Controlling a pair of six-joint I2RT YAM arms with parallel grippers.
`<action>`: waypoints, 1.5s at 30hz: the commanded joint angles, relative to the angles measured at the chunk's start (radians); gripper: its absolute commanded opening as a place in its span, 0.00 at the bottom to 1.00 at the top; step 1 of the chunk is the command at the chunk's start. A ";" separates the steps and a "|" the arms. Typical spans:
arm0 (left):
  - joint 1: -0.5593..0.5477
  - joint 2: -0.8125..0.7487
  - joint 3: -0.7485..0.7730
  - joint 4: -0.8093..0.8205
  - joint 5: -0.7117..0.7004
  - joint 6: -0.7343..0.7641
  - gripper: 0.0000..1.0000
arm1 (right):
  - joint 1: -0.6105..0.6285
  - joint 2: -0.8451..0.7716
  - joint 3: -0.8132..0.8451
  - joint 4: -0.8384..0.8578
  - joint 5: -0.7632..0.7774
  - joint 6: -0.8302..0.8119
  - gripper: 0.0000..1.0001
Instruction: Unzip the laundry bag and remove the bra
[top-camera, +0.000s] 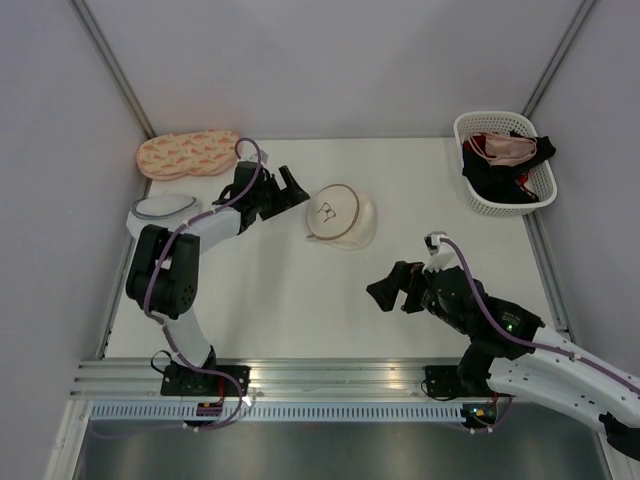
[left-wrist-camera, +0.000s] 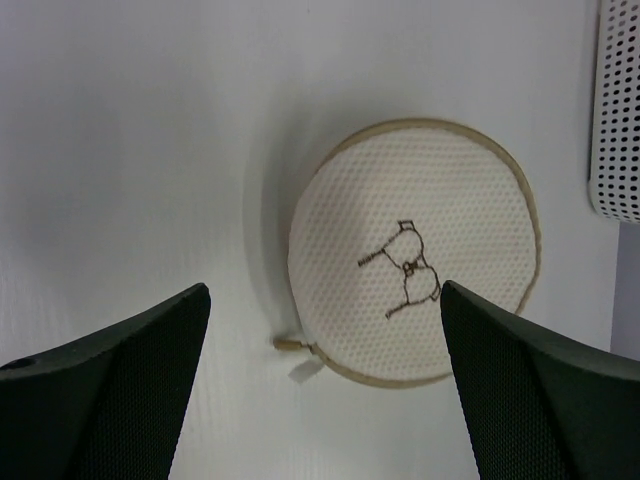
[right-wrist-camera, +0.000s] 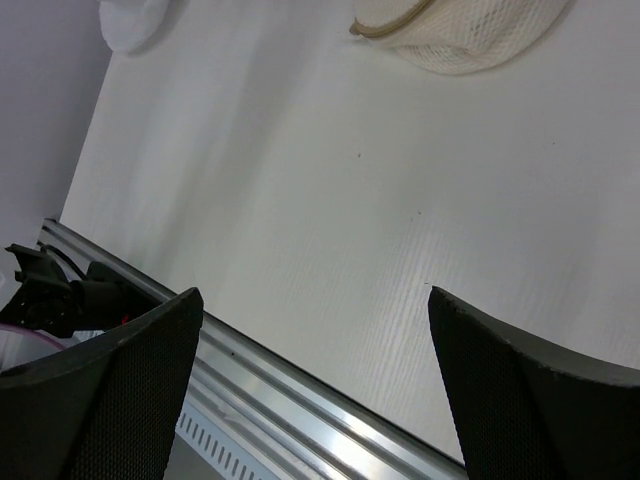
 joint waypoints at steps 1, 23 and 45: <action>0.011 0.150 0.097 0.028 0.068 0.085 1.00 | 0.003 0.043 0.028 -0.025 0.030 -0.006 0.98; 0.016 0.191 0.071 0.103 0.206 0.102 1.00 | -0.386 0.948 0.481 0.459 -0.249 -0.138 0.00; 0.027 0.226 0.050 0.217 0.318 0.051 1.00 | -0.549 1.367 0.578 0.357 -0.290 -0.151 0.00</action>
